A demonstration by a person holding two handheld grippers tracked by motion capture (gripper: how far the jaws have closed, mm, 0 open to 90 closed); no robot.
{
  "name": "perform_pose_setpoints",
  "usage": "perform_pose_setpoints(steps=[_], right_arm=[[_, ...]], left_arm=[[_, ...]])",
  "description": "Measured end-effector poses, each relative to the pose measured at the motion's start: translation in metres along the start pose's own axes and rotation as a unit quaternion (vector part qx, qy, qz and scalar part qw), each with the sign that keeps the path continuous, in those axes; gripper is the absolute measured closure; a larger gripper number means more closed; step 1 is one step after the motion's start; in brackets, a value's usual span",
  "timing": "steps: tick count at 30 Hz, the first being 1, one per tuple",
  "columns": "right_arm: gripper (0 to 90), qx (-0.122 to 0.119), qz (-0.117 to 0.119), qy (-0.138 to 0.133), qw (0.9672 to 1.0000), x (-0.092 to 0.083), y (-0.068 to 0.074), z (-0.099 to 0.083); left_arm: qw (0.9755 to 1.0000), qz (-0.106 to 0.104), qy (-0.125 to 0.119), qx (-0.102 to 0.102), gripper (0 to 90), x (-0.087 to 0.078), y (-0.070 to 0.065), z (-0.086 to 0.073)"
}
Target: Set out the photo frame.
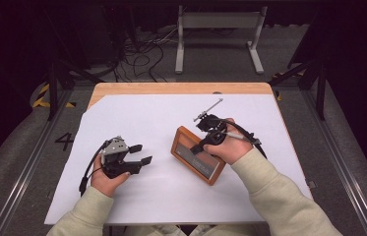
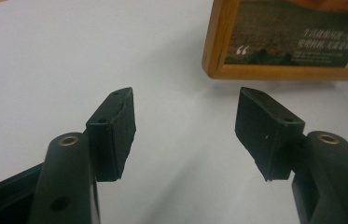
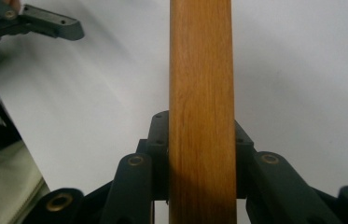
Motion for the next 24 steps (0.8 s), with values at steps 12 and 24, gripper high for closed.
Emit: perform_pose_setpoints(steps=[12, 24], right_arm=[[70.2, -0.202, 0.021, 0.038, 0.9785, -0.028, -0.005, 0.024], [70.3, -0.301, 0.056, 0.074, 0.9490, -0.021, -0.012, 0.037]], left_arm=[[1.0000, 0.002, 0.000, -0.006, 38.5, -0.003, 0.001, -0.002], [1.0000, 0.002, 0.000, -0.004, 38.4, -0.004, 0.002, -0.002]])
Point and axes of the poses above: each handheld gripper's, and its own axes: x roughly forward along the jaws, z roughly out of its top, y roughly to its left, the point moved 2 cm from there along x, roughly forward along the jaws, and after that the axes turned 11 degrees about -x, right-handed, at the moved point
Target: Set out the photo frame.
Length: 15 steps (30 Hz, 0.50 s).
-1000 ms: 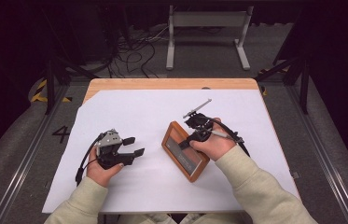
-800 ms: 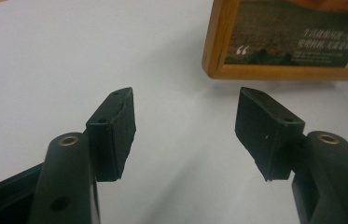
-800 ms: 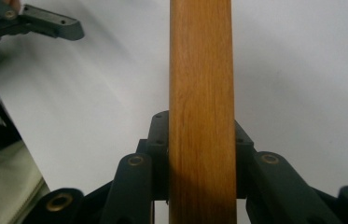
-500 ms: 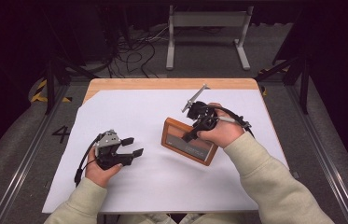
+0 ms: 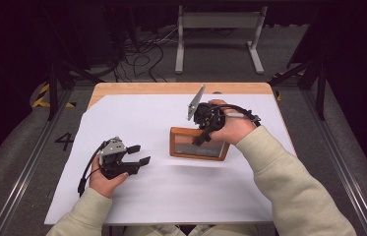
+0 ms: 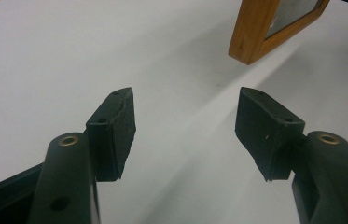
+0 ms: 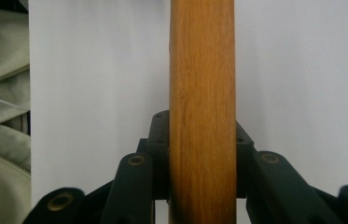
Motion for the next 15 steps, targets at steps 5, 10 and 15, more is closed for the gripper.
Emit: perform_pose_setpoints(steps=[5, 10, 15], right_arm=[[70.3, -0.021, 0.024, 0.007, 0.9995, 0.011, -0.006, -0.002], [70.3, -0.052, 0.042, 0.015, 0.9976, 0.026, -0.011, -0.004], [70.2, -0.041, 0.049, 0.023, 0.9977, 0.036, -0.015, -0.006]], left_arm=[[1.0000, 0.000, 0.000, -0.002, 38.4, 0.000, 0.000, 0.000], [1.0000, -0.001, 0.001, -0.002, 38.4, 0.000, 0.000, 0.000], [1.0000, -0.001, 0.000, -0.002, 38.4, 0.000, 0.001, 0.000]])
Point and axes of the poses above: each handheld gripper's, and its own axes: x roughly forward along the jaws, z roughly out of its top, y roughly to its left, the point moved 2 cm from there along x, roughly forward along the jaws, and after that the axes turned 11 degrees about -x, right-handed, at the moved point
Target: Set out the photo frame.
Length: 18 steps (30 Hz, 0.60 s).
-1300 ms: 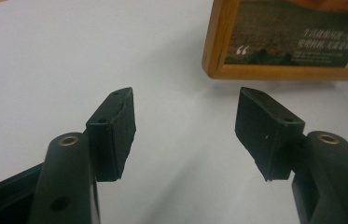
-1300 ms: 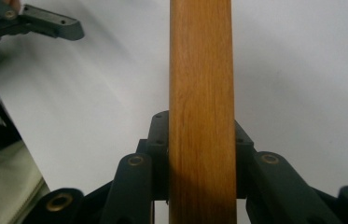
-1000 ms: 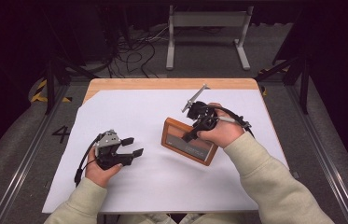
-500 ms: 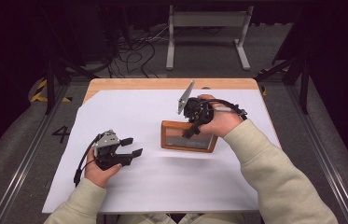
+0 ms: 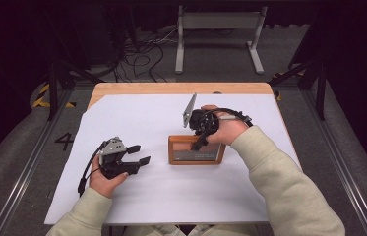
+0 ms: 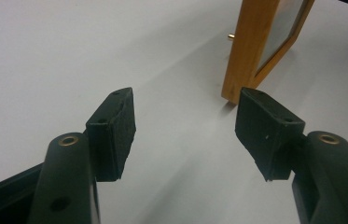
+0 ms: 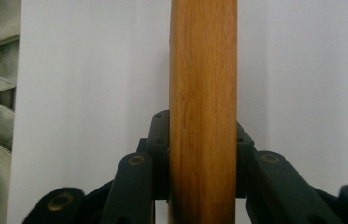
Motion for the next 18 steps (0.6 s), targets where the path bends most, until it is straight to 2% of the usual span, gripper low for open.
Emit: perform_pose_setpoints(steps=[10, 13, 18], right_arm=[[70.3, -0.010, 0.007, -0.001, 0.9999, 0.007, -0.005, 0.000], [70.1, 0.008, -0.004, -0.008, 0.9999, 0.007, -0.008, -0.003], [64.6, 0.059, -0.032, -0.019, 0.9976, 0.005, -0.013, -0.007]], left_arm=[[1.0000, -0.003, 0.000, -0.004, 38.4, 0.001, -0.001, 0.000], [1.0000, -0.001, -0.001, -0.003, 38.4, 0.000, -0.001, 0.000], [1.0000, -0.001, -0.001, -0.002, 38.4, 0.000, 0.000, 0.000]])
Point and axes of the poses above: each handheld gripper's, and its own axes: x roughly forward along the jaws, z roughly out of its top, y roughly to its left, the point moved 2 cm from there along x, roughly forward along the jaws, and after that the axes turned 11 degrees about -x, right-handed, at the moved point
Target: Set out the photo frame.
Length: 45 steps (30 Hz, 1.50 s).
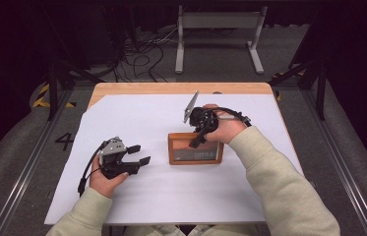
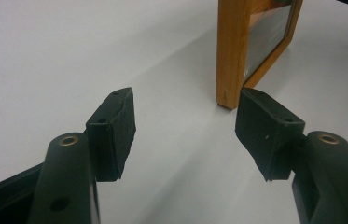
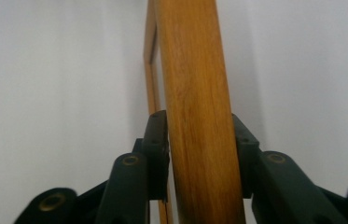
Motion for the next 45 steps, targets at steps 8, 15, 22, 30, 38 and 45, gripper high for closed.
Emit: perform_pose_setpoints(steps=[8, 15, 22, 30, 38, 45], right_arm=[[46.8, 0.047, -0.038, -0.014, 0.9981, -0.004, -0.005, -0.007], [30.5, 0.090, -0.097, -0.089, 0.9872, -0.016, -0.003, -0.014], [28.0, 0.101, -0.148, -0.158, 0.9710, -0.039, 0.018, -0.033], [23.3, 0.106, -0.175, -0.206, 0.9569, -0.063, 0.041, -0.056], [6.8, 0.128, -0.191, -0.225, 0.9469, -0.075, 0.057, -0.079], [4.1, 0.164, -0.210, -0.244, 0.9323, -0.082, 0.068, -0.103]], left_arm=[[1.0000, 0.001, 0.001, 0.002, 38.4, 0.000, 0.000, 0.000], [1.0000, 0.001, -0.002, 0.003, 37.5, -0.001, -0.001, 0.000], [0.9999, 0.000, -0.011, 0.001, 35.8, -0.005, -0.005, 0.002], [0.9999, -0.004, -0.011, 0.005, 34.4, -0.004, -0.007, 0.004], [0.9998, -0.008, -0.017, 0.003, 31.6, -0.007, -0.007, 0.005], [0.9997, -0.005, -0.025, -0.003, 30.2, -0.016, -0.004, 0.002]])
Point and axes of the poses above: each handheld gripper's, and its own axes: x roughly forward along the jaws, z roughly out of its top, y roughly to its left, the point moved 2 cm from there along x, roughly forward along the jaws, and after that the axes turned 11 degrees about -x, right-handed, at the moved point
